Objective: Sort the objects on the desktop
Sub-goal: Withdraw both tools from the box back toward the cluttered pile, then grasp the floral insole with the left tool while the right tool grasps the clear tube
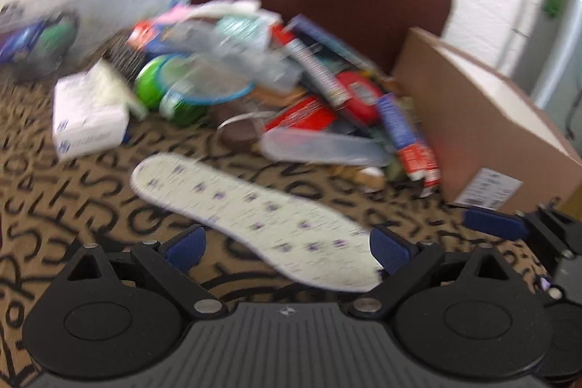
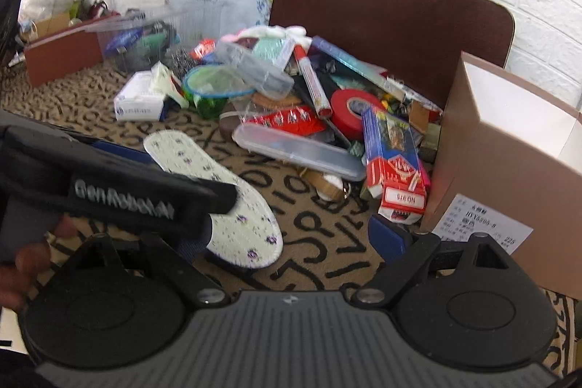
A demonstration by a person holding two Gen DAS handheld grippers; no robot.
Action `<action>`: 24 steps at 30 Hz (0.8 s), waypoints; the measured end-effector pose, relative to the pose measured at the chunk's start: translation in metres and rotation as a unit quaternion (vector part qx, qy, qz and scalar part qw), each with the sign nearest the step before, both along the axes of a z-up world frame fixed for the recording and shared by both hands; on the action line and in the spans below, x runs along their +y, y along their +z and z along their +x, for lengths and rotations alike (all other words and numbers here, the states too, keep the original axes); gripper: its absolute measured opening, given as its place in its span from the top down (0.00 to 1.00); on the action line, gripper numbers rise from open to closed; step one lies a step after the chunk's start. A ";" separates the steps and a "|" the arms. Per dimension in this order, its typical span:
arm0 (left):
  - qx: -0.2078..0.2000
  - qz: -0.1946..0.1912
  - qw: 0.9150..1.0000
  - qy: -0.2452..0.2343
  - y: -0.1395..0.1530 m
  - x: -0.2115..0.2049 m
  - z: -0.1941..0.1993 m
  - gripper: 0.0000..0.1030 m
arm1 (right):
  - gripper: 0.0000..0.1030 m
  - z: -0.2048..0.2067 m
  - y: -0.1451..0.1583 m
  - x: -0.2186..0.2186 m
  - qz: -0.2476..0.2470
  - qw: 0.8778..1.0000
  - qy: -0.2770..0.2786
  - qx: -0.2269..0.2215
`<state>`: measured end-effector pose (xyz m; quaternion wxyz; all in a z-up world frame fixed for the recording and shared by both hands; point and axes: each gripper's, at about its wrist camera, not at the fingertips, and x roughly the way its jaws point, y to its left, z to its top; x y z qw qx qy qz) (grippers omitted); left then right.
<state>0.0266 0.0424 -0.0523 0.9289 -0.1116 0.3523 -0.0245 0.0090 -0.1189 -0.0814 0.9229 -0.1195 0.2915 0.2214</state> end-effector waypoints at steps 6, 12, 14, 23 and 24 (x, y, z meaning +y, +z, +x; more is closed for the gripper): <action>0.028 -0.029 0.999 0.007 -0.012 0.012 0.009 0.05 | 0.24 0.009 -0.014 0.006 -0.012 0.999 0.024 0.041; 0.015 -0.031 0.999 0.011 -0.016 0.015 0.020 0.14 | 0.36 0.022 -0.027 0.021 -0.006 0.996 0.053 0.069; 0.012 -0.034 0.999 0.012 -0.016 0.015 0.025 0.23 | 0.40 0.024 -0.027 0.023 0.001 0.995 0.064 0.073; -0.005 -0.045 0.998 0.041 -0.019 0.024 0.046 0.49 | 0.42 0.030 -0.020 0.027 -0.004 0.993 0.094 0.076; -0.006 -0.043 0.998 0.044 -0.020 0.026 0.048 0.53 | 0.41 0.032 -0.016 0.023 -0.004 0.994 0.088 0.072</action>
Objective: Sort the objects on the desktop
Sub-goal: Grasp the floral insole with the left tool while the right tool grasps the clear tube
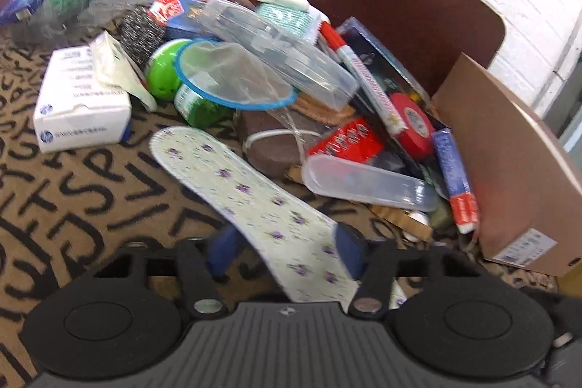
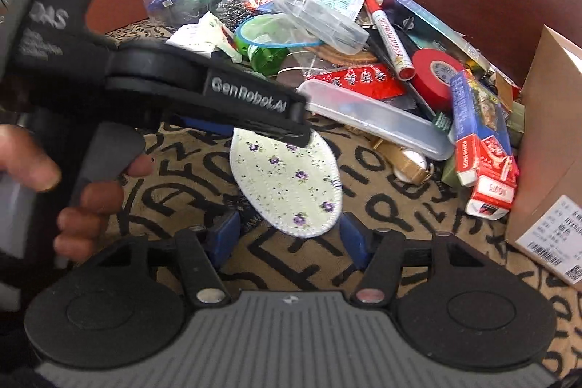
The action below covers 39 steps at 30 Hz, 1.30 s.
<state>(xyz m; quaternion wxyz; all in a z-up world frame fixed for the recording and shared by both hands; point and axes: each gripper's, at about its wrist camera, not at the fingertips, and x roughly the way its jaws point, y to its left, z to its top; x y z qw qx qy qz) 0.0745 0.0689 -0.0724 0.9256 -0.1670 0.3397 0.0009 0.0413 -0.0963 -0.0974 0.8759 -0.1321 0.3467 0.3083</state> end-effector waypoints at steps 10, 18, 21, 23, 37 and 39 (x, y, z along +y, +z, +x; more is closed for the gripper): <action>0.001 -0.055 0.999 0.004 -0.005 0.026 0.004 0.84 | 0.42 0.046 0.016 0.009 -0.103 0.988 0.009 -0.113; -0.004 -0.053 0.999 -0.007 0.001 0.028 -0.006 0.85 | 0.55 0.078 -0.009 0.043 -0.174 0.972 0.047 -0.149; 0.012 -0.065 0.998 -0.006 -0.005 0.027 -0.001 0.69 | 0.69 0.076 -0.002 0.041 -0.166 0.975 0.045 -0.142; 0.005 -0.063 0.998 -0.004 -0.005 0.023 0.000 0.65 | 0.72 0.074 0.006 0.035 -0.132 0.984 0.036 -0.115; 0.009 -0.058 0.997 -0.051 0.003 0.006 0.005 0.77 | 0.78 0.027 0.006 -0.020 -0.026 0.998 -0.036 0.038; 0.014 -0.060 0.997 -0.049 -0.001 0.002 0.012 0.67 | 0.78 0.027 0.004 -0.021 -0.016 0.998 -0.037 0.043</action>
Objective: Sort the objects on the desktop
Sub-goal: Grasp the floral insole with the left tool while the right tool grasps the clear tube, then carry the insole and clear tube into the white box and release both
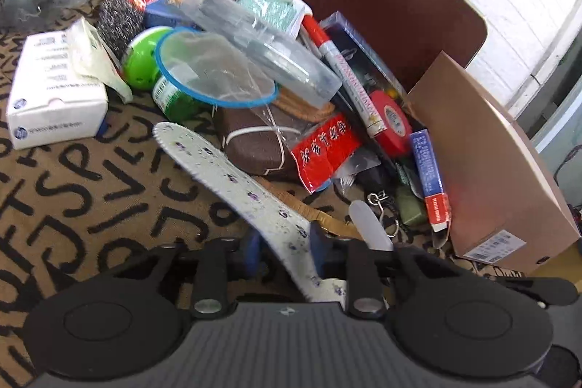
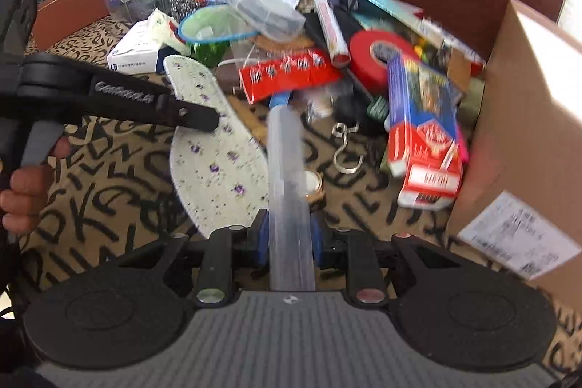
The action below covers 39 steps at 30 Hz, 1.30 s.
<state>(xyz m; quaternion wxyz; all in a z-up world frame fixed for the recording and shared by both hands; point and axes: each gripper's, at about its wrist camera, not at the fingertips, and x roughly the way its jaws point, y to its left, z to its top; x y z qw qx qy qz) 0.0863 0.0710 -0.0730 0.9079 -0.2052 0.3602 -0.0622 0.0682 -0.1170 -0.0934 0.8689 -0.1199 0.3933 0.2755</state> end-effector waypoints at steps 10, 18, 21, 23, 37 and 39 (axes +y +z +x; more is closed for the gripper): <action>0.004 0.007 1.000 -0.010 0.000 0.000 0.006 0.88 | 0.81 0.016 -0.006 0.009 0.024 1.000 -0.007 0.007; -0.035 0.007 0.999 -0.036 0.033 0.001 -0.022 0.98 | 0.91 -0.001 0.018 -0.010 0.073 0.997 -0.014 -0.009; -0.063 0.007 0.997 -0.055 0.053 -0.006 -0.028 1.00 | 0.91 -0.005 0.033 -0.020 0.095 0.995 -0.017 -0.023; -0.081 0.014 0.994 -0.069 0.066 -0.013 -0.029 1.00 | 0.91 -0.008 0.045 -0.028 0.107 0.993 -0.019 -0.036; -0.199 0.001 0.964 -0.178 0.179 -0.106 0.023 1.00 | 0.91 -0.001 0.137 -0.132 0.091 0.972 -0.132 -0.174; -0.195 0.001 0.961 -0.197 0.187 -0.129 0.037 1.00 | 0.91 0.007 0.140 -0.150 0.076 0.968 -0.159 -0.180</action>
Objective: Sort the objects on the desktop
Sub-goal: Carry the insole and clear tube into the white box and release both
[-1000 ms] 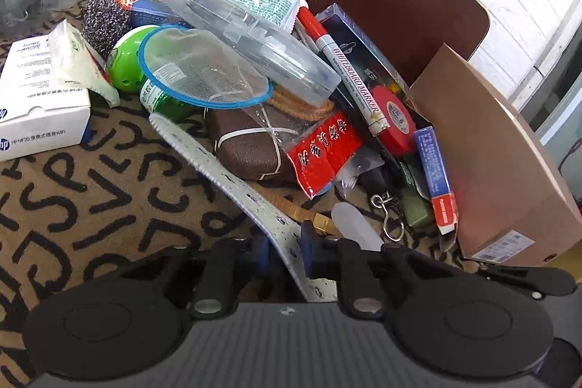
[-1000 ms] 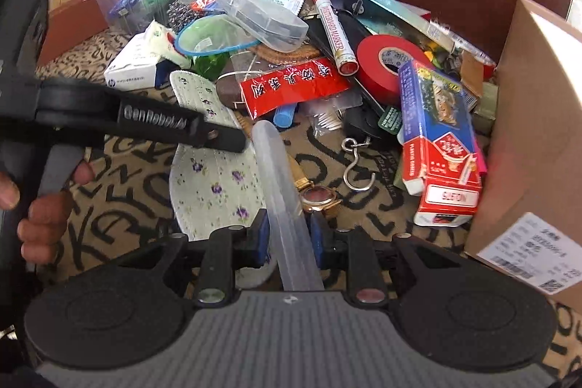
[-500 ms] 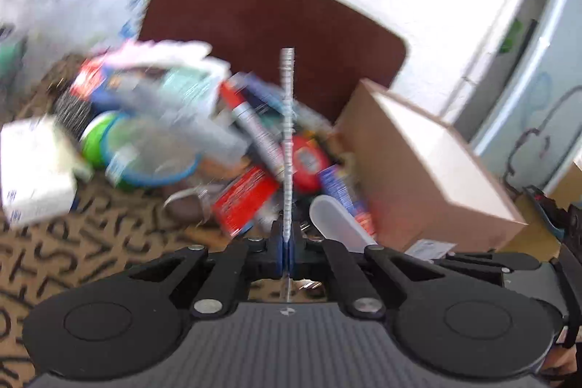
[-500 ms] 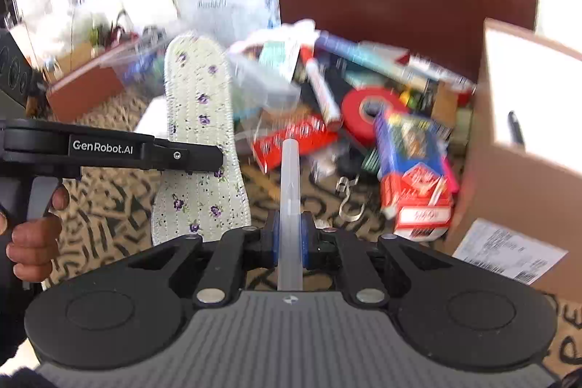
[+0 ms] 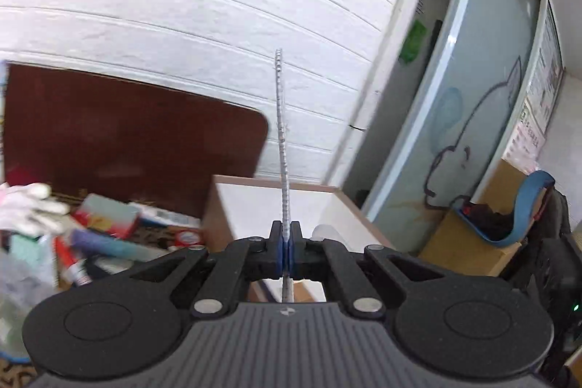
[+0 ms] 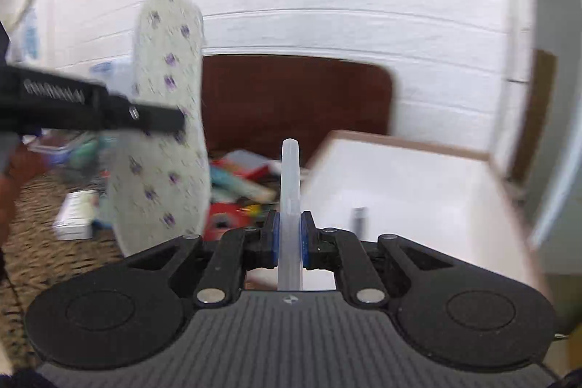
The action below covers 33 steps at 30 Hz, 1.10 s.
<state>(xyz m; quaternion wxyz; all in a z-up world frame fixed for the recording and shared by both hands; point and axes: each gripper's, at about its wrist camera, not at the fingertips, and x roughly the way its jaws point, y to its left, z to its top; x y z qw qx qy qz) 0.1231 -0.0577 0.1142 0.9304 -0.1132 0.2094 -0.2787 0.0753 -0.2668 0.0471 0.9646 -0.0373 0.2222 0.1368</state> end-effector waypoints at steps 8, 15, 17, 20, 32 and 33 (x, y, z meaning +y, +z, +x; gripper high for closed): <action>0.041 0.079 0.995 -0.036 -0.017 -0.098 0.052 1.00 | 0.91 0.051 -0.016 -0.056 -0.050 0.994 -0.083 0.058; 0.132 0.125 0.983 -0.027 -0.054 -0.125 0.101 1.00 | 0.91 0.100 -0.051 -0.063 -0.126 0.978 -0.085 0.140; 0.147 0.138 0.979 -0.020 -0.065 -0.128 0.109 1.00 | 0.91 0.111 -0.059 -0.060 -0.151 0.972 -0.076 0.160; 0.169 0.148 0.974 -0.015 -0.076 -0.130 0.115 1.00 | 0.91 0.124 -0.067 -0.054 -0.183 0.963 -0.064 0.187; 0.152 0.134 0.979 -0.034 -0.076 -0.124 0.115 0.54 | 0.82 0.140 -0.090 -0.056 -0.196 0.946 -0.057 0.251; 0.144 0.128 0.980 -0.040 -0.074 -0.125 0.111 0.48 | 0.65 0.139 -0.089 -0.058 -0.189 0.948 -0.060 0.249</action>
